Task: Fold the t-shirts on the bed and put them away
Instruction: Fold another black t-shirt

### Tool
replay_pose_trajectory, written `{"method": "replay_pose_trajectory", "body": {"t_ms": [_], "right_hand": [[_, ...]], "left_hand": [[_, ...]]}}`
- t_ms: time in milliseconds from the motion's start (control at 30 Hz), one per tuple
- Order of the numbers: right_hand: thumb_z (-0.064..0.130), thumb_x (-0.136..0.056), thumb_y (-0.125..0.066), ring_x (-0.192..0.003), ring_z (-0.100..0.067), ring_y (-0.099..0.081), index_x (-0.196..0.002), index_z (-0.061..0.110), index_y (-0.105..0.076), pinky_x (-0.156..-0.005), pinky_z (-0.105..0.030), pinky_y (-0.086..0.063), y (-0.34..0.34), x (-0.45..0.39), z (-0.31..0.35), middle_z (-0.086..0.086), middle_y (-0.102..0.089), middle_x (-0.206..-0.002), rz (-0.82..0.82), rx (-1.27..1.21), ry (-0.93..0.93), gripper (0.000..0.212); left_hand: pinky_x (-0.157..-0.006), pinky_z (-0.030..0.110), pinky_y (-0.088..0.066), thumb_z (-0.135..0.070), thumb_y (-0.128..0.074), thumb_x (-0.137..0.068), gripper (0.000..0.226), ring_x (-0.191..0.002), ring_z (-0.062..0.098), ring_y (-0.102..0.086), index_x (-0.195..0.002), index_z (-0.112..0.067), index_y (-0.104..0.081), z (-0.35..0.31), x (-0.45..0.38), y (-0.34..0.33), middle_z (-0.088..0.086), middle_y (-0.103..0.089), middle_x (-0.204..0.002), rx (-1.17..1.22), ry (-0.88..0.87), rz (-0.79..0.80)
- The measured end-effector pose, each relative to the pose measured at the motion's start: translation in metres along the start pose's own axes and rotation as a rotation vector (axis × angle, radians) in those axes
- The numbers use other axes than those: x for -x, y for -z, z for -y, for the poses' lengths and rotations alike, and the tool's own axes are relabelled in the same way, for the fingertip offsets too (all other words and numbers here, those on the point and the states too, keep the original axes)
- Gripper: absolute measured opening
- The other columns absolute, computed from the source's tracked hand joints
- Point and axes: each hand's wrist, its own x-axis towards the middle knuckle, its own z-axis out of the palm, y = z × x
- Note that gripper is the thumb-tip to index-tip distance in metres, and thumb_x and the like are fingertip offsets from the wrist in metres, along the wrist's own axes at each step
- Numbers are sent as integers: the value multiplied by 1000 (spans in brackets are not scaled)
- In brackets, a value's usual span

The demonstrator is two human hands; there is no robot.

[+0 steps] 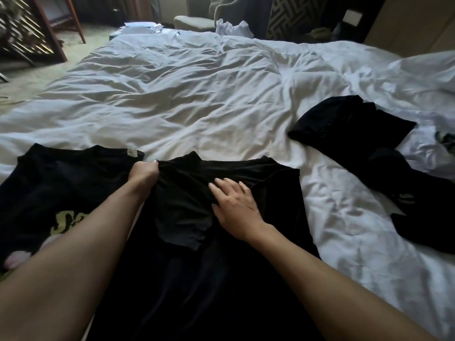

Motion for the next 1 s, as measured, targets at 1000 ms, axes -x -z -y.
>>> {"method": "replay_pose_trajectory", "body": {"t_ms": [1000], "right_hand": [[35, -88, -71, -87, -21, -62, -87, 16, -64, -74, -32, -46, 59, -55, -169, -4, -67, -89, -134, -466, -474, 21]], "left_hand": [[-74, 37, -36, -33, -51, -100, 26, -94, 39, -60, -103, -8, -57, -25, -34, -17, 18, -61, -91, -583, -729, 119]]}}
